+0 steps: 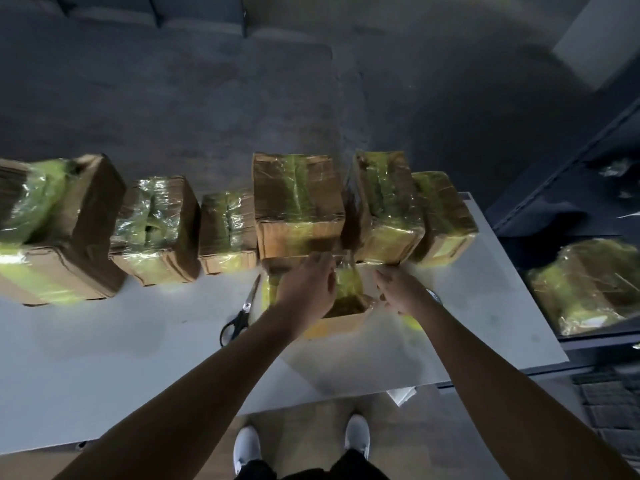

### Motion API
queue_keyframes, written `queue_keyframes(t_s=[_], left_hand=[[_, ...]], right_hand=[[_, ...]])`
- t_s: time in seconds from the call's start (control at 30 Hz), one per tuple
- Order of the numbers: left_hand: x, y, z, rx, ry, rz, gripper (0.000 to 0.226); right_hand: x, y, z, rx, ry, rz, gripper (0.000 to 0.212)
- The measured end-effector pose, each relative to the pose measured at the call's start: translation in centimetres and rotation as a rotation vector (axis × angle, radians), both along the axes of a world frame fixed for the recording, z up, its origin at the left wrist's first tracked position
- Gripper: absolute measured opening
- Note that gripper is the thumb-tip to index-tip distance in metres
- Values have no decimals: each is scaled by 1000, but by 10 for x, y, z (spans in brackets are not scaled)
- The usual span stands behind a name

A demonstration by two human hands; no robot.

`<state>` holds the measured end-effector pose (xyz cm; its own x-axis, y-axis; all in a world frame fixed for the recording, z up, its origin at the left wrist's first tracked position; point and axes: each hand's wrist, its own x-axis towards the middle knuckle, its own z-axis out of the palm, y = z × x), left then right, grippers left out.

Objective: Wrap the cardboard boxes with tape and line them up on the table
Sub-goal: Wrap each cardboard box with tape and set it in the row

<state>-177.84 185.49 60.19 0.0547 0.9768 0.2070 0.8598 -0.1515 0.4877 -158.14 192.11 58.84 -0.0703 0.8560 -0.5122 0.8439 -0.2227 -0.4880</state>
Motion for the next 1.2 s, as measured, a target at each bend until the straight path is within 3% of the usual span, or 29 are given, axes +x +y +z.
queue_keyframes(t_s=[0.17, 0.33, 0.53, 0.63, 0.77, 0.9, 1.0, 1.1, 1.2], left_hand=[[55, 8, -6, -61, 36, 0, 18], [87, 16, -13, -83, 96, 69, 14], [105, 15, -16, -87, 127, 144, 17], [106, 15, -15, -94, 87, 143, 16], [103, 15, -11, -118, -10, 179, 15], [96, 16, -8, -136, -166, 241, 10], [89, 20, 0, -296, -403, 334, 14], [84, 27, 16, -545, -721, 433, 20], [74, 29, 33, -698, -910, 405, 24]], right_hand=[[52, 19, -14, 2, -23, 42, 26], [98, 26, -36, 133, -242, 105, 21], [123, 28, -59, 150, -416, 37, 41], [124, 32, -65, 172, -384, 76, 38], [119, 36, -59, 250, -206, 135, 25], [106, 40, -28, 372, 86, 57, 22], [96, 37, 0, 491, 259, 50, 22], [81, 38, 24, 614, 294, 112, 20], [62, 35, 42, 719, 316, 199, 19]])
